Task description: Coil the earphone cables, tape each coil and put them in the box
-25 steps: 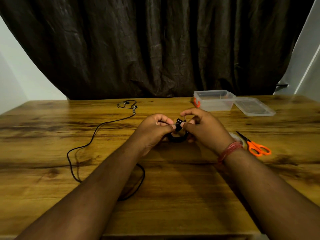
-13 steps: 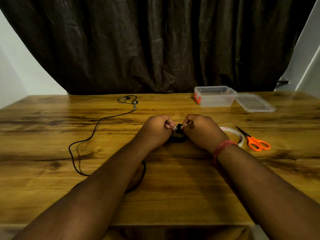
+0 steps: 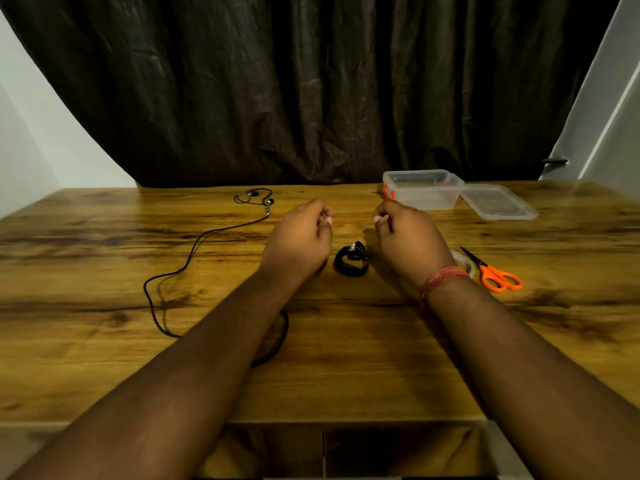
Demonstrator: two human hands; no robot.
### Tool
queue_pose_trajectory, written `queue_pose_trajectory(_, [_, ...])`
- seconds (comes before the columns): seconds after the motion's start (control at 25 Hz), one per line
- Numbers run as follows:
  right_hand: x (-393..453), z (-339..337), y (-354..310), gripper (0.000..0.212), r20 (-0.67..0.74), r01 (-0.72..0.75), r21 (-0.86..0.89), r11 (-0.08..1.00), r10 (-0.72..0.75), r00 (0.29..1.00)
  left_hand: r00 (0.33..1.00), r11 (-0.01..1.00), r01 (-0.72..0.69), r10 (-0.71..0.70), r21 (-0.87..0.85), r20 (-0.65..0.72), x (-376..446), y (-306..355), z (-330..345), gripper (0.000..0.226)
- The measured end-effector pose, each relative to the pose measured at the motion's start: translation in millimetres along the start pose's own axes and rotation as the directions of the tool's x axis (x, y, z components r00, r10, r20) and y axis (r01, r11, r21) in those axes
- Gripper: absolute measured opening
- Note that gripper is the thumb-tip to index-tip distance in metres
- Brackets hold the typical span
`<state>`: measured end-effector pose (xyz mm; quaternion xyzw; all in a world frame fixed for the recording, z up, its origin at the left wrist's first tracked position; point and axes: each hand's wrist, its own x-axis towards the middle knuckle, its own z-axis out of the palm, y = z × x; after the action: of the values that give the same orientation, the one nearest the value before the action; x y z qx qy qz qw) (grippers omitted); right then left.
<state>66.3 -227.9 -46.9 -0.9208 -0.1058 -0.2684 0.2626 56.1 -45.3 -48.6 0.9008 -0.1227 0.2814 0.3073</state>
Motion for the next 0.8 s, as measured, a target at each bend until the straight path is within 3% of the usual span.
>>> queue_pose_trajectory(0.08, [-0.8,-3.9,1.3,0.014,-0.043,0.017,0.024,1.000,-0.016,0.999,0.993,0.992,-0.096,0.101,0.086,-0.057,7.1,6.0,-7.8,0.018])
queue_pose_trajectory(0.24, [-7.4,-7.8,-1.9,0.015,-0.024,0.139,0.041,0.989,-0.138,0.990,0.987,0.976,-0.160,0.160,0.150,0.012,18.1,13.9,-29.5,0.010])
queue_pose_trajectory(0.36, [-17.8,-12.5,-17.3,0.018,0.092,0.322,0.073,0.944,-0.328,0.940,0.999,0.999,-0.037,0.037,0.031,0.017,13.0,7.9,-53.7,0.010])
queue_pose_trajectory(0.48, [-31.1,-17.5,-48.4,0.020,0.226,0.609,0.067,0.790,-0.607,0.762,0.988,0.970,0.144,-0.151,-0.195,-0.022,-2.9,-6.7,-69.6,0.016])
queue_pose_trajectory(0.56, [-46.3,-16.9,-79.7,0.026,0.291,0.698,0.159,0.698,-0.709,0.642,0.965,0.904,0.237,-0.261,-0.355,-0.020,-18.7,-17.2,-81.9,0.018])
queue_pose_trajectory(0.6, [-56.1,-14.1,-95.3,0.030,0.313,0.701,0.203,0.684,-0.724,0.615,0.953,0.867,0.264,-0.302,-0.423,-0.023,-26.9,-22.3,-89.4,0.018])
queue_pose_trajectory(0.72, [-88.3,3.9,-128.7,0.042,0.350,0.724,0.145,0.675,-0.719,0.600,0.915,0.759,0.285,-0.398,-0.585,-0.071,-60.1,-33.7,-112.8,0.019])
queue_pose_trajectory(0.8, [-101.3,12.8,-139.0,0.033,0.349,0.741,0.058,0.669,-0.709,0.613,0.908,0.744,0.296,-0.414,-0.598,-0.066,-91.0,-39.2,-123.5,0.017])
